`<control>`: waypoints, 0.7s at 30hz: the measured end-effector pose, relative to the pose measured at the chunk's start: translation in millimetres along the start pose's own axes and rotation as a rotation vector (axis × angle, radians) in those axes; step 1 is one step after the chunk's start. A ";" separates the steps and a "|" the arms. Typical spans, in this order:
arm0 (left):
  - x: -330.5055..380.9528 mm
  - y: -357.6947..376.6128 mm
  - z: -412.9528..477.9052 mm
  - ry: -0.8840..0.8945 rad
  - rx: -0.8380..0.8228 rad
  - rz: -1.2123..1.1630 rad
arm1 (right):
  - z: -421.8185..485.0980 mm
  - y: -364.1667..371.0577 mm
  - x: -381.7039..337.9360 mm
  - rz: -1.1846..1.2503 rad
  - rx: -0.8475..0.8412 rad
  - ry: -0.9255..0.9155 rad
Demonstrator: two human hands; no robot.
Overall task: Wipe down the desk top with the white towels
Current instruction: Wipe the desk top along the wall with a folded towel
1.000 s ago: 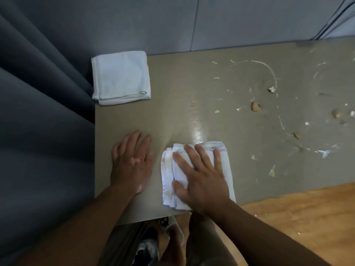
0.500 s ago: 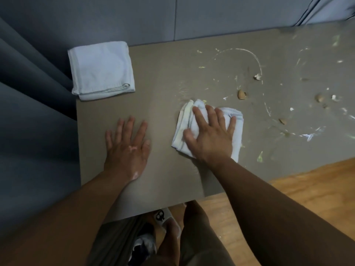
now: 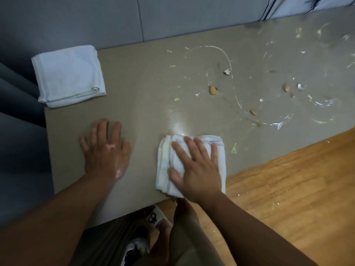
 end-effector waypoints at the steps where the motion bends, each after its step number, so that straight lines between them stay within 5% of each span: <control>1: 0.1 0.8 2.1 0.020 0.013 0.011 | 3.5 -4.8 17.8 -0.021 0.019 0.038; 11: 5.6 13.9 22.0 0.023 -0.056 0.015 | 44.4 -27.7 131.2 -0.099 0.155 0.397; 18: 5.6 13.6 22.1 0.026 -0.058 0.000 | 46.4 -16.5 81.6 -0.070 0.230 0.789; 21: 4.4 15.4 24.5 0.024 -0.098 0.012 | 29.6 -4.3 19.9 -0.082 0.152 0.666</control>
Point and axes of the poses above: each hand's wrist, its own z-axis towards the middle knuckle, its own y-axis out of the palm, x = y × z, the point moved 1 cm from there along z, towards the middle knuckle, and after that the axes turned 2 degrees about z, right-handed, at the moved point
